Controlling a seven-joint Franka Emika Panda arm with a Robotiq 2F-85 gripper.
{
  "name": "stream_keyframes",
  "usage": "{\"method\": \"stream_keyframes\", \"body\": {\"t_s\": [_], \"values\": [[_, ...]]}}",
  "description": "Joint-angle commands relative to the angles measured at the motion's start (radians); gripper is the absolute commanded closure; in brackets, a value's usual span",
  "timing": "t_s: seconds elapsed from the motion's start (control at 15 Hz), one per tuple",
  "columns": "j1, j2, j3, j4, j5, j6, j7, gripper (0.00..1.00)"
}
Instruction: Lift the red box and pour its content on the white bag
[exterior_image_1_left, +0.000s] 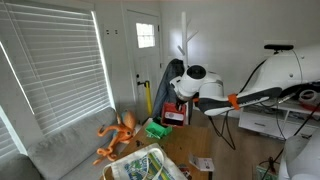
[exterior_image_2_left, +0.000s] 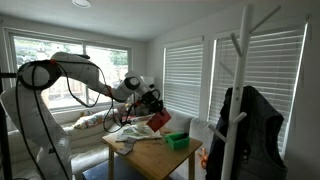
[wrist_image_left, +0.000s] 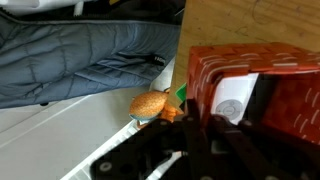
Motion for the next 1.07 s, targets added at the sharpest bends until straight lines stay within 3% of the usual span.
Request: {"method": "stream_keyframes", "body": {"t_s": [0.0,0.33,0.67,0.73,0.87,0.93,1.0], "values": [[0.029,0.01,-0.002,0.023,-0.049,-0.043,-0.006,0.99],[0.102,0.097,0.105,0.138,-0.24,-0.266,-0.006,0.99],[0.207,0.278,0.171,0.256,-0.478,-0.419,0.001,0.99],[0.234,0.32,0.171,0.28,-0.483,-0.428,-0.017,0.99],[0.266,0.37,0.137,0.33,-0.334,-0.313,-0.024,0.99],[0.269,0.309,0.136,0.25,-0.4,-0.359,0.001,0.96],[0.277,0.339,0.134,0.274,-0.374,-0.335,0.001,0.96]]}}
